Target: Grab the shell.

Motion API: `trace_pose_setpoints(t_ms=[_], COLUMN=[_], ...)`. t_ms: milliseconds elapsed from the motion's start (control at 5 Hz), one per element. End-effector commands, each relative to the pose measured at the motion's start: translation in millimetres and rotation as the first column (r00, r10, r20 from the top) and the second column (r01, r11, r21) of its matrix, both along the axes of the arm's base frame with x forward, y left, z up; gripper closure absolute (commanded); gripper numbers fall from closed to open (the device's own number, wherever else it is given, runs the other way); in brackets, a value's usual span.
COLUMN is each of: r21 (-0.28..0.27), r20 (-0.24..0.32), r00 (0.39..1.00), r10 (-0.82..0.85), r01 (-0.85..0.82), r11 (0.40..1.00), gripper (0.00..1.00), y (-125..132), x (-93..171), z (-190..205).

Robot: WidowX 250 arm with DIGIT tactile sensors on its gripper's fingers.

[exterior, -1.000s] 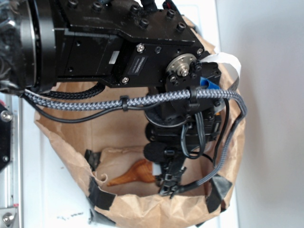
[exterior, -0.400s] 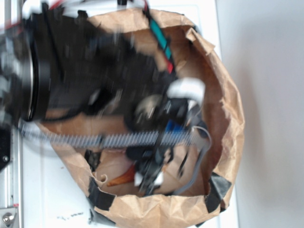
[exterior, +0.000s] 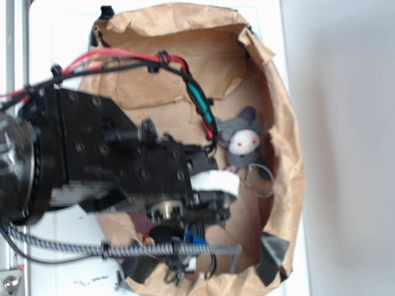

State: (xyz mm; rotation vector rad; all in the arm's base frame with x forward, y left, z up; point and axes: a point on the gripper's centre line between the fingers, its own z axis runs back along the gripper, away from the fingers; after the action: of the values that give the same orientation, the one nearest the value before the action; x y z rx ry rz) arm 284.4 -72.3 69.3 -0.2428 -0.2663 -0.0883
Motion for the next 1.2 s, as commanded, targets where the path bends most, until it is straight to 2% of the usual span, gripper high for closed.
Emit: trace_pose_setpoints(t_ms=[0, 200, 400, 600, 800, 1000], r21=[0.049, 0.052, 0.029, -0.030, -0.104, -0.001], r20=[0.042, 0.044, 0.046, 0.044, 0.021, 0.034], r00=[0.999, 0.999, 0.998, 0.995, 0.980, 0.961], r10=[0.030, 0.026, 0.039, 0.088, 0.199, 0.275], r01=[-0.032, -0.029, -0.040, -0.086, -0.196, -0.275], r11=[0.998, 0.998, 0.999, 0.996, 0.975, 0.962], gripper=[1.00, 1.00, 1.00, 1.00, 1.00, 1.00], y=[-20, -15, -11, 2, 28, 48], x=[36, 44, 52, 40, 41, 18], z=[-11, -12, -2, 31, 64, 91])
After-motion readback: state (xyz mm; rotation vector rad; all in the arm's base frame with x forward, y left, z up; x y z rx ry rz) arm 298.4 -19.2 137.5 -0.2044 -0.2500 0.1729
